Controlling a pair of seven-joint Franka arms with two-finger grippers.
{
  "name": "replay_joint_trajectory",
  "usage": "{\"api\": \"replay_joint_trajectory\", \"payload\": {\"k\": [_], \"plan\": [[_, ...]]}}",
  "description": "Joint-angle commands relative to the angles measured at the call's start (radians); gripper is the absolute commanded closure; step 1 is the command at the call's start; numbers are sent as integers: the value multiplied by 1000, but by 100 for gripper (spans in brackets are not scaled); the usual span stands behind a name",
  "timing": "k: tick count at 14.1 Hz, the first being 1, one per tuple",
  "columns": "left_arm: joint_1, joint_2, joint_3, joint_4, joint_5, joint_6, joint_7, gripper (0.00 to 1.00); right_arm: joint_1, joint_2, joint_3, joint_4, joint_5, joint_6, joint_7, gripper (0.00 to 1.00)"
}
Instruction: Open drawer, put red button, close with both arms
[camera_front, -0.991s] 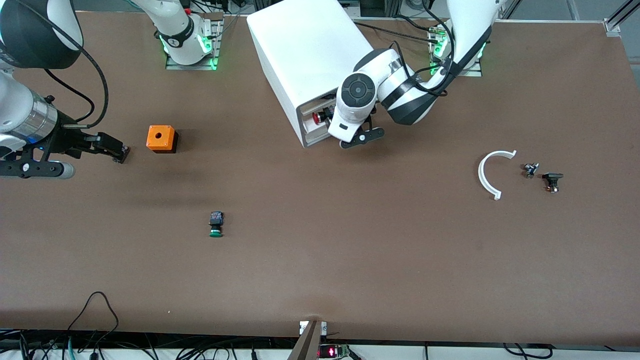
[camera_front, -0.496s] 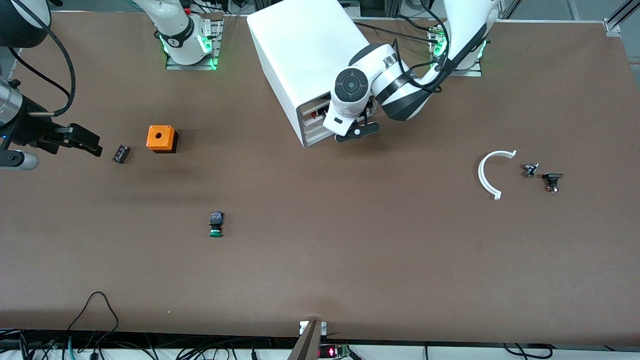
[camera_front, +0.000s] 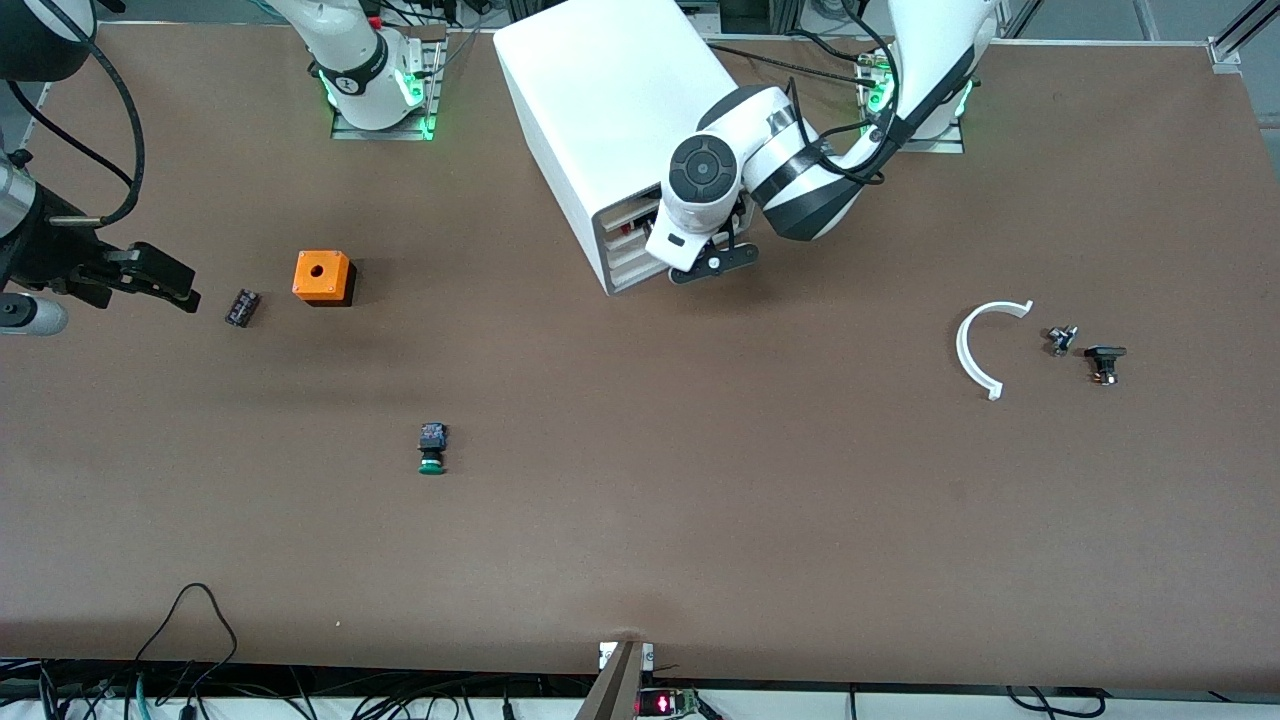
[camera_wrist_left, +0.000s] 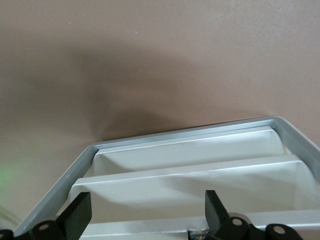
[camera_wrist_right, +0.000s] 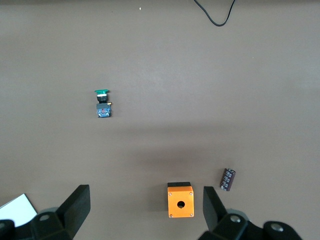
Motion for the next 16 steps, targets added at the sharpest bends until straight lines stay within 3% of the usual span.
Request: {"api": "replay_joint_trajectory", "payload": {"k": [1, 3, 8, 12, 14, 16], "plan": [[50, -17, -12, 43, -24, -21, 39, 0, -27, 19, 24, 52, -10, -16, 3, 0], [91, -32, -12, 98, -17, -34, 131, 0, -25, 20, 24, 65, -17, -10, 15, 0], [229, -77, -4, 296, -8, -363, 444, 0, -27, 20, 22, 69, -14, -15, 13, 0], [344, -140, 2, 376, 85, -445, 689, 0, -24, 22, 24, 69, -14, -15, 15, 0], [332, -218, 104, 367, 75, -445, 867, 0, -24, 22, 24, 69, -16, -10, 13, 0], [277, -291, 265, 342, 44, -434, 1022, 0, -24, 22, 24, 68, -16, -12, 13, 0]]}}
